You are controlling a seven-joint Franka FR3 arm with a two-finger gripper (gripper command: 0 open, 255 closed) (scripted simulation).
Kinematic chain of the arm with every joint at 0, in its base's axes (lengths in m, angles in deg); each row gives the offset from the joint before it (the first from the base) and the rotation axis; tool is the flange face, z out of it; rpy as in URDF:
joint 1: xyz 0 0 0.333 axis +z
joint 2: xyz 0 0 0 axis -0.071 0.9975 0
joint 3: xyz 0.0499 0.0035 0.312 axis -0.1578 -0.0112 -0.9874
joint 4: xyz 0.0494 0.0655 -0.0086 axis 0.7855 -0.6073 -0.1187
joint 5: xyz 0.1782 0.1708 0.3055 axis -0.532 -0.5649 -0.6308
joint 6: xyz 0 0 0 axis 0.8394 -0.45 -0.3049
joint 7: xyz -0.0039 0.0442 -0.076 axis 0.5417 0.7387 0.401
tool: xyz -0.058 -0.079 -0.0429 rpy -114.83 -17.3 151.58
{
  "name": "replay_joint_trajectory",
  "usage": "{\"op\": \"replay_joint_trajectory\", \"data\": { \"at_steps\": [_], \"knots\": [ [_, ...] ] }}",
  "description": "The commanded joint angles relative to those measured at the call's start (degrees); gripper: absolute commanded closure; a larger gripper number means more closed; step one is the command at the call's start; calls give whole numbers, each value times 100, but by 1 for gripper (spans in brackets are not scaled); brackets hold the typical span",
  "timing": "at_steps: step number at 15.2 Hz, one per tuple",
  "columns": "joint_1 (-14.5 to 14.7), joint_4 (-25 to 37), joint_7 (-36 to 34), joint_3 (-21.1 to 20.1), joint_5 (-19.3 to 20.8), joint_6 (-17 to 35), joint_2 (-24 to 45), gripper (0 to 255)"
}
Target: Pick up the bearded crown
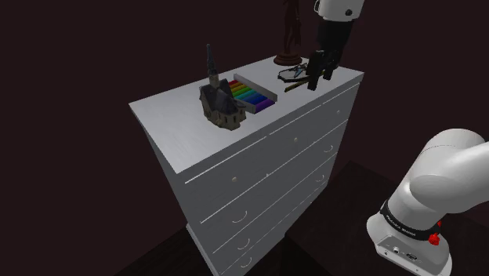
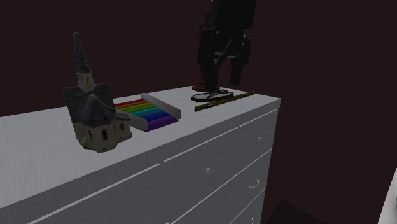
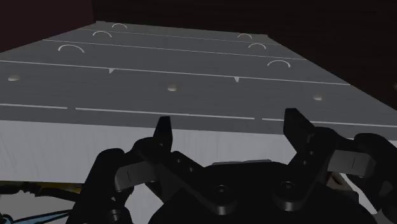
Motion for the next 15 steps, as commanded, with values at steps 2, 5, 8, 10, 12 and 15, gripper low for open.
{"op": "replay_joint_trajectory", "data": {
  "at_steps": [2, 5, 8, 10, 12, 15],
  "knots": [
    [-81, -134, -86, 75, -54, 327, -28, 0],
    [-316, -527, -322, 296, -234, 1325, -82, 0],
    [-530, -903, -520, 514, -450, 2350, -85, 0],
    [-652, -1140, -627, 662, -622, 3049, -53, 0],
    [-748, -1364, -709, 815, -824, 3761, 8, 0],
    [-817, -1666, -769, 1073, -1201, 4855, 158, 0]
  ]
}}
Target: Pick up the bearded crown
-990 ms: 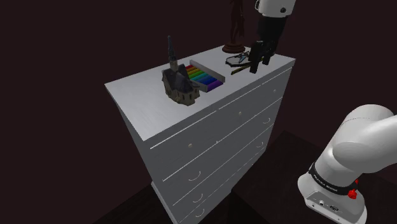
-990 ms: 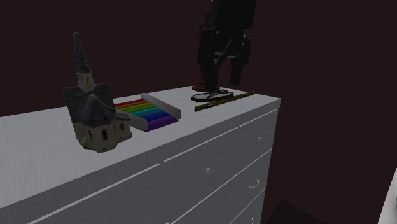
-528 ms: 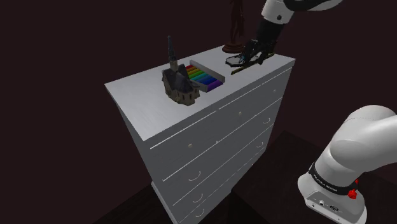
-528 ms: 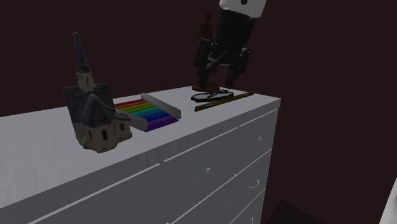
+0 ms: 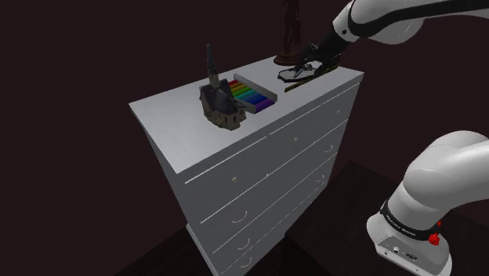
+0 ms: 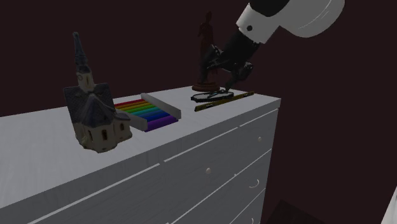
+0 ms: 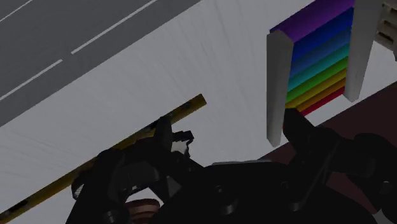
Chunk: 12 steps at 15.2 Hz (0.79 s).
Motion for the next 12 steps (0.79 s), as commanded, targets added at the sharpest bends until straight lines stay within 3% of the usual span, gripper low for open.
{"op": "replay_joint_trajectory", "data": {
  "at_steps": [1, 4, 7, 9, 12],
  "knots": [
    [-9, -185, -15, 193, -293, 821, 157, 0],
    [159, -409, 82, 577, -844, 1959, 397, 0],
    [709, -546, 378, 1222, -1575, 3149, 660, 0],
    [1462, -573, 716, 1952, -2142, 4001, 774, 0],
    [3323, -544, 1209, 3681, -2672, 5486, 542, 0]
  ]
}}
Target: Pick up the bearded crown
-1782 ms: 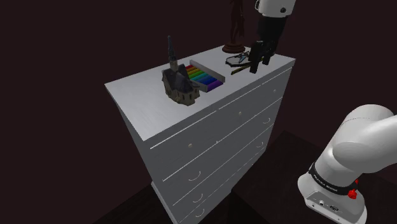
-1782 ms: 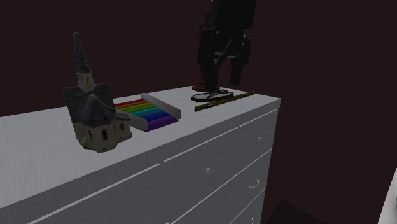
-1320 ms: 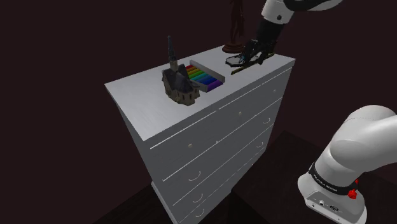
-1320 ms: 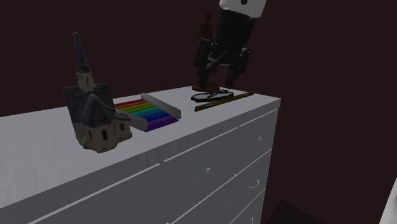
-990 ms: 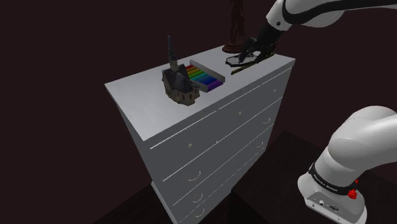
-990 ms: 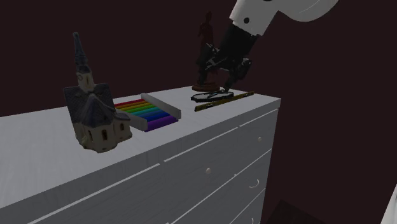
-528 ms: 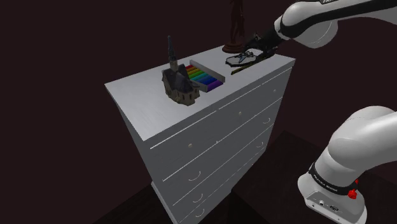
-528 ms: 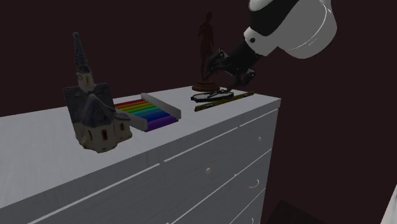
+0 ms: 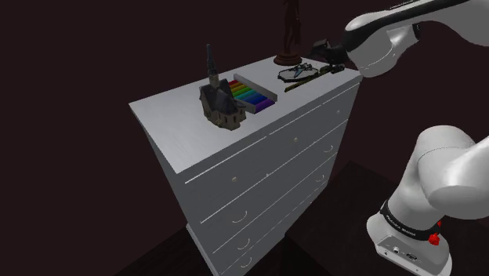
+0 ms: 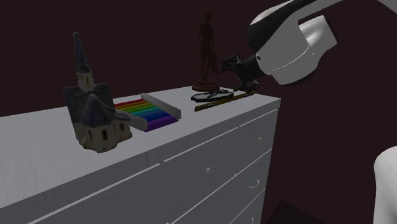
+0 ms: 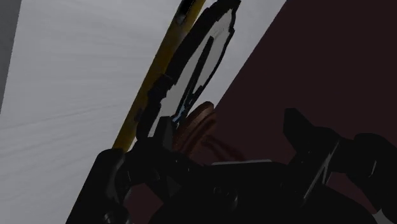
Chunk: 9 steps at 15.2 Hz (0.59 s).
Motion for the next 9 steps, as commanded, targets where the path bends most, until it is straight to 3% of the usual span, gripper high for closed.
{"op": "replay_joint_trajectory", "data": {
  "at_steps": [1, 3, 9],
  "knots": [
    [1325, 16, 227, 1252, -133, 1131, -319, 0],
    [2354, 15, 72, 2305, 288, 2140, -858, 0],
    [2976, -152, -24, 3096, 870, 2732, -1223, 0]
  ]
}}
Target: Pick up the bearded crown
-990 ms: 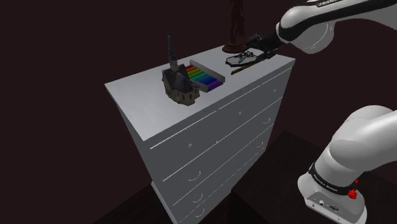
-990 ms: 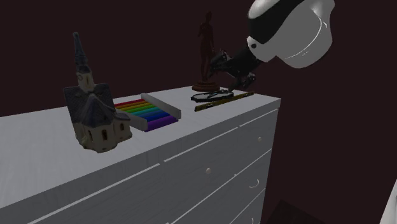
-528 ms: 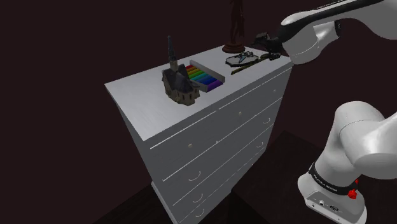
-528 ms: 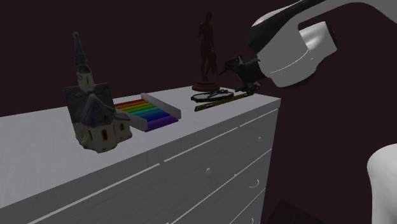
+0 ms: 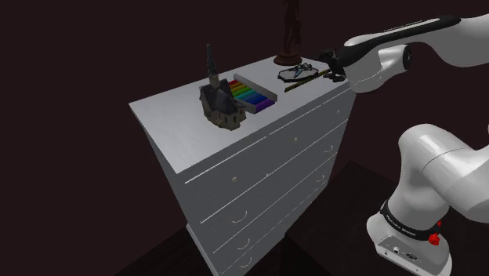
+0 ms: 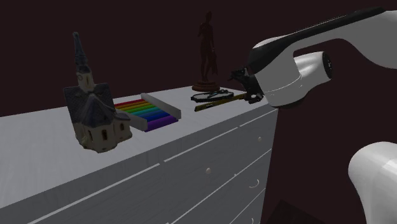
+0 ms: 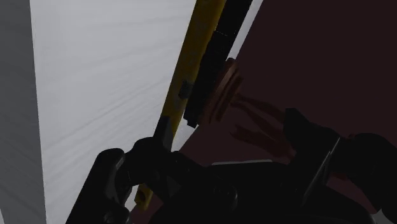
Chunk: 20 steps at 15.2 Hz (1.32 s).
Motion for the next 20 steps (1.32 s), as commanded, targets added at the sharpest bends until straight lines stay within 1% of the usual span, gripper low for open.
{"op": "replay_joint_trajectory", "data": {
  "at_steps": [1, 2, 4, 5, 14, 20],
  "knots": [
    [190, -62, 2, 238, 165, 182, -113, 0],
    [329, -102, 12, 429, 299, 308, -203, 0],
    [329, -102, 12, 429, 299, 308, -204, 0],
    [323, -103, 9, 414, 289, 305, -196, 255],
    [329, -102, 12, 429, 299, 308, -204, 255],
    [-228, 70, -17, -307, -211, -188, 140, 255]
  ]
}}
